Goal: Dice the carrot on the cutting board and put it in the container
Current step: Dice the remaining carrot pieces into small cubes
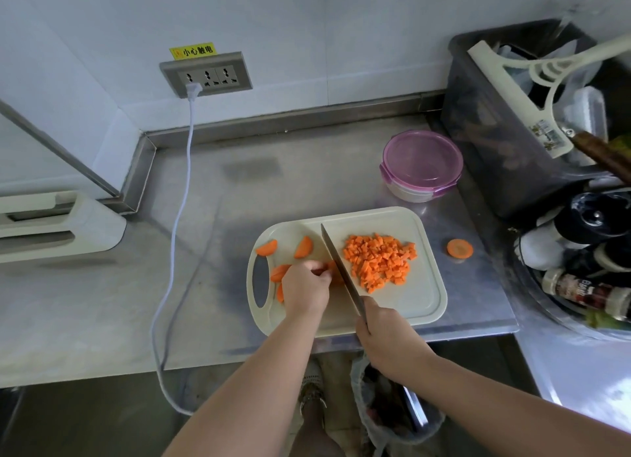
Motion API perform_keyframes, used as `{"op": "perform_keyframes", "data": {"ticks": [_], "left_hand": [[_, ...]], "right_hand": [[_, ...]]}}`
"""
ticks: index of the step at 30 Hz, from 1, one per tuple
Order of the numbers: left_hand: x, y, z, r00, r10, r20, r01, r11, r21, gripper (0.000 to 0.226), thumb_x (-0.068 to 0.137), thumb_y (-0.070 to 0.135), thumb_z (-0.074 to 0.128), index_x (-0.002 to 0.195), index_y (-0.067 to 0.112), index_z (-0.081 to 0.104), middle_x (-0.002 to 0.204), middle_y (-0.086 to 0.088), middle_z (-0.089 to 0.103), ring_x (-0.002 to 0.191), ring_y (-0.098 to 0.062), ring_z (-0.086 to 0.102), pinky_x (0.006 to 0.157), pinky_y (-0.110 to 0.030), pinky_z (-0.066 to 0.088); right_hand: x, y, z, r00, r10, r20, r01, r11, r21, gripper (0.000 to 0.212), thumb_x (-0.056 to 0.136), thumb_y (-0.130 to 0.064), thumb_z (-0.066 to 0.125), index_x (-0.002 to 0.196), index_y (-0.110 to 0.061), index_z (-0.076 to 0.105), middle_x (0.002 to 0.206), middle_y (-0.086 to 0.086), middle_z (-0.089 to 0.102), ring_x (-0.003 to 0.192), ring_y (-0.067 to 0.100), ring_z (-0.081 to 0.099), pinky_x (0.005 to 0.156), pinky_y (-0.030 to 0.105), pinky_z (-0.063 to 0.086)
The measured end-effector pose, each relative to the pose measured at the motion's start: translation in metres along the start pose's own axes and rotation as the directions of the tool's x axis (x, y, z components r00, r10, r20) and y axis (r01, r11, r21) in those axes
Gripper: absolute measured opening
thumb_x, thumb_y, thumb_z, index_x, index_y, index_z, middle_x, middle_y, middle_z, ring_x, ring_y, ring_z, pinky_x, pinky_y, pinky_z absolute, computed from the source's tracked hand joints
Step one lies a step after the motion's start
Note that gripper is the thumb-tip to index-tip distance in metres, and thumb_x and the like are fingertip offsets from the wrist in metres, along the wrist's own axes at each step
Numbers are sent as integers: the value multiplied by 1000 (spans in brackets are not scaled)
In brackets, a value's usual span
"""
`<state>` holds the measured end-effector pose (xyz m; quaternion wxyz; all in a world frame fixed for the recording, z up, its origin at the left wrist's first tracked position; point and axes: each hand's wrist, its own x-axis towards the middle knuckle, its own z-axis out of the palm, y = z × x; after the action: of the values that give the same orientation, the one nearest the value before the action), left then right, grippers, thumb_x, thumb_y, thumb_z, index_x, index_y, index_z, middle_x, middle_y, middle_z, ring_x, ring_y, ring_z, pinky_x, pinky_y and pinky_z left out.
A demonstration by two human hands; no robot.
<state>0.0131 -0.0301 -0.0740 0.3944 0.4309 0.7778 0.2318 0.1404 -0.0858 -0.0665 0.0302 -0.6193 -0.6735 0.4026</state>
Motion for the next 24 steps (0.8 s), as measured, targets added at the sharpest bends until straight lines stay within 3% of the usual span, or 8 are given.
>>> {"op": "perform_keyframes", "data": {"ticks": [11,18,24], "left_hand": [[3,3,-5,998,-11,56,10,1000,14,25,92,19,62,115,11,67,115,-5,68,107,-20,60,84,-21,40],[9,-1,-9,996,23,91,-26,999,41,26,93,18,60,116,12,67,115,-5,68,107,-20,60,84,-20,39],[14,-7,-9,993,28,113,-32,999,33,25,92,17,60,116,13,68,115,-5,69,107,-20,61,83,-19,39]], "right_hand": [[-3,-9,0,1000,31,2,-31,999,10,29,101,-19,33,122,-3,44,85,6,51,76,20,50,70,32,41],[3,-14,7,989,144,20,-144,989,-20,20,102,-20,36,119,-15,44,93,3,64,78,17,65,68,31,56],[3,-17,13,989,146,-24,-147,989,-17,22,103,-25,34,123,-20,41,87,-5,59,71,9,59,56,17,42]]}}
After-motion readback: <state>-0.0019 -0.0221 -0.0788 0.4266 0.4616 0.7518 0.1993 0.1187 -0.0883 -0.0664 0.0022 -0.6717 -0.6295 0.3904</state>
